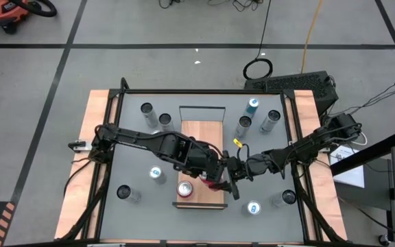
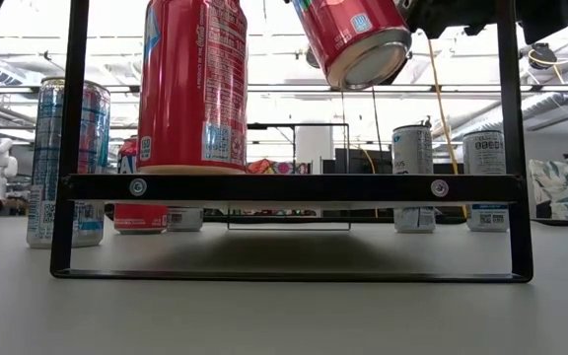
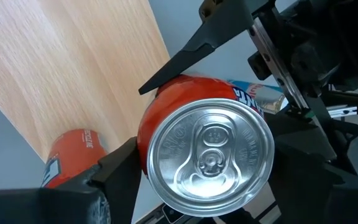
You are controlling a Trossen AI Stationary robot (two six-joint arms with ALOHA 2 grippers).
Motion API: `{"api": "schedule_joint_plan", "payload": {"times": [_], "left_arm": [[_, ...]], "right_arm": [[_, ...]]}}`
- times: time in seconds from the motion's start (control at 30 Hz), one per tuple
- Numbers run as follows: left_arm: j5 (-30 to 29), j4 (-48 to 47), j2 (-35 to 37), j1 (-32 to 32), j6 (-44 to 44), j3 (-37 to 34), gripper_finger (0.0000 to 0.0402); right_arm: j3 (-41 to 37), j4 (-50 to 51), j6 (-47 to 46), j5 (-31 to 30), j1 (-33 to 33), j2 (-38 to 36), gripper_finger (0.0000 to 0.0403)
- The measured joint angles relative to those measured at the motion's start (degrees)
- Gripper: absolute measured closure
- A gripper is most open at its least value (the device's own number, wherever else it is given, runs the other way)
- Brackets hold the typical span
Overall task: Sort soda cans
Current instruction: Put the bottom red soda can on the shelf and align it with the other red soda can
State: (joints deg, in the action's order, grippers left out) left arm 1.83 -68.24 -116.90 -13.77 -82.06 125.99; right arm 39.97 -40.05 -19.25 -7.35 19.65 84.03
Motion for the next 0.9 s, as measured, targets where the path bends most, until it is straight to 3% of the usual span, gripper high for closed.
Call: {"api": "schedule_joint_plan", "payload": {"times": [0.37,0.6,0.9], "left_arm": [[-0.13,-0.76,-0.13,-1.16,-2.04,0.00,0.0120],[-0.32,-0.82,-0.13,-1.45,-1.66,0.00,0.0120],[-1.70,-0.85,-0.12,-2.50,-0.10,0.00,0.0120]], "right_arm": [[0.15,1.97,-6.33,4.14,0.67,-0.09,0.0040],[0.15,5.62,-9.69,8.88,0.62,-1.21,0.0035],[0.09,20.19,-9.59,10.73,0.69,-8.29,0.0035]]}}
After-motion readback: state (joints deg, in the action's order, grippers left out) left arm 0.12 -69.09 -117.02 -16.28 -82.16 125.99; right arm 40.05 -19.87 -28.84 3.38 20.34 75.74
